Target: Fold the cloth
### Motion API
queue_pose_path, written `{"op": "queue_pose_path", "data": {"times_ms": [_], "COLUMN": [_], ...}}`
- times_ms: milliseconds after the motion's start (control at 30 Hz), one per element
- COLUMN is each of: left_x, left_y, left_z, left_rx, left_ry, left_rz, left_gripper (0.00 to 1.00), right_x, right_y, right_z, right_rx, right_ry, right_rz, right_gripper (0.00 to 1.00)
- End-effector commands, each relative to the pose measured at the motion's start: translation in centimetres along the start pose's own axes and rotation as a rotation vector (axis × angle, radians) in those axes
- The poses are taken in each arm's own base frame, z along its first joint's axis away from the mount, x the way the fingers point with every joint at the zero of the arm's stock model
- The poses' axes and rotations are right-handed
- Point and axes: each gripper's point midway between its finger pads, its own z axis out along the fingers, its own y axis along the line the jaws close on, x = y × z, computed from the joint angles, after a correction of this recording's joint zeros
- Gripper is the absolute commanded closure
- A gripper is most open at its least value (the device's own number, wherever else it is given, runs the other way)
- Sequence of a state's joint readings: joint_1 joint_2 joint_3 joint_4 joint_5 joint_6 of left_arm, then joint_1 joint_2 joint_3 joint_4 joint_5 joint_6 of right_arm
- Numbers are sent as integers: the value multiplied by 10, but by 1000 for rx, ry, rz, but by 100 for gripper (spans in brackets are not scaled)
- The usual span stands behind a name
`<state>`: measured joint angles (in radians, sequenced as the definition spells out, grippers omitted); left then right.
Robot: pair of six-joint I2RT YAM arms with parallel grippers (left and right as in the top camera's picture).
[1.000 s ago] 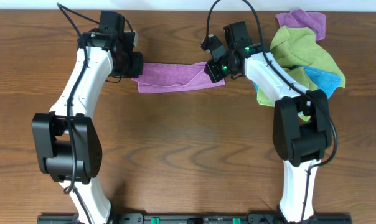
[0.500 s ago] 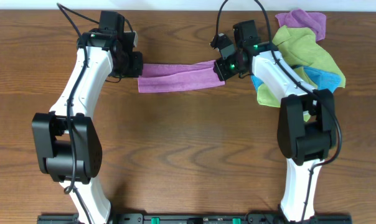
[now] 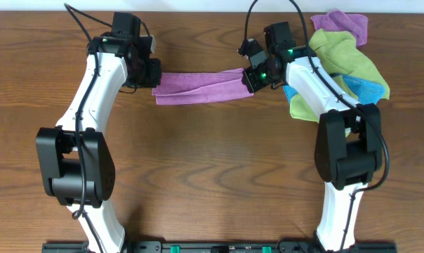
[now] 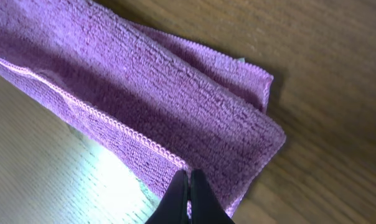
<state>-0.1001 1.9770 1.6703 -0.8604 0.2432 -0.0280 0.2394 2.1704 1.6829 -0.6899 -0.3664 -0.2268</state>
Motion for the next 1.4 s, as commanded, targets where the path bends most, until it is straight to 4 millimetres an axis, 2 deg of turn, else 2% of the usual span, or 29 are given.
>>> {"op": "queue_pose_path", "data": {"times_ms": [0, 67, 100, 133, 200, 233, 333, 500, 633, 867, 1000, 1100, 1233, 1267, 1300, 1333, 1367], "left_x": [2, 2, 2, 2, 2, 2, 1, -2, -7, -11, -9, -9, -6, -6, -5, -5, -5], "left_y": [4, 4, 4, 4, 4, 4, 3, -6, -7, -7, -6, -6, -5, -4, -5, -4, -4], "left_z": [4, 4, 4, 4, 4, 4, 4, 6, 6, 8, 12, 14, 19, 19, 19, 19, 19], "left_rx": [-12, -12, -12, -12, -11, -11, -7, 45, 47, 48, 47, 47, 46, 46, 46, 46, 46], "left_ry": [14, 13, 13, 13, 12, 11, 10, 0, -21, -34, -24, -19, -4, -3, -2, -1, 0], "left_rz": [1, 1, 1, 1, 1, 1, 2, 7, 11, 14, 12, 11, 8, 7, 7, 7, 6], "left_gripper": [78, 78, 78, 77, 77, 76, 74, 70, 69, 67, 67, 66, 66, 66, 66, 66, 66], "right_x": [-12, -11, -11, -11, -11, -12, -20, -39, -26, -9, -5, -2, 6, 7, 8, 8, 9], "right_y": [5, 5, 5, 4, 1, 0, 0, 3, 9, 34, 35, 45, 51, 50, 49, 46, 42], "right_z": [-16, -16, -16, -16, -16, -17, -25, -51, -50, -40, -33, -28, -13, -12, -11, -11, -10], "right_rx": [7, 6, 7, 12, 31, 39, 47, 76, 55, -55, -72, -144, -211, -211, -203, -187, -164], "right_ry": [-33, -32, -32, -32, -30, -32, -55, -117, -65, -13, 2, 9, 41, 44, 46, 49, 53], "right_rz": [-16, -15, -15, -15, -15, -16, -15, -35, -25, -39, -1, 17, 72, 72, 72, 70, 68], "right_gripper": [99, 95, 80, 50, 46, 39, 40, 40, 34, 41, 44, 56, 99, 99, 92, 69, 55]}}
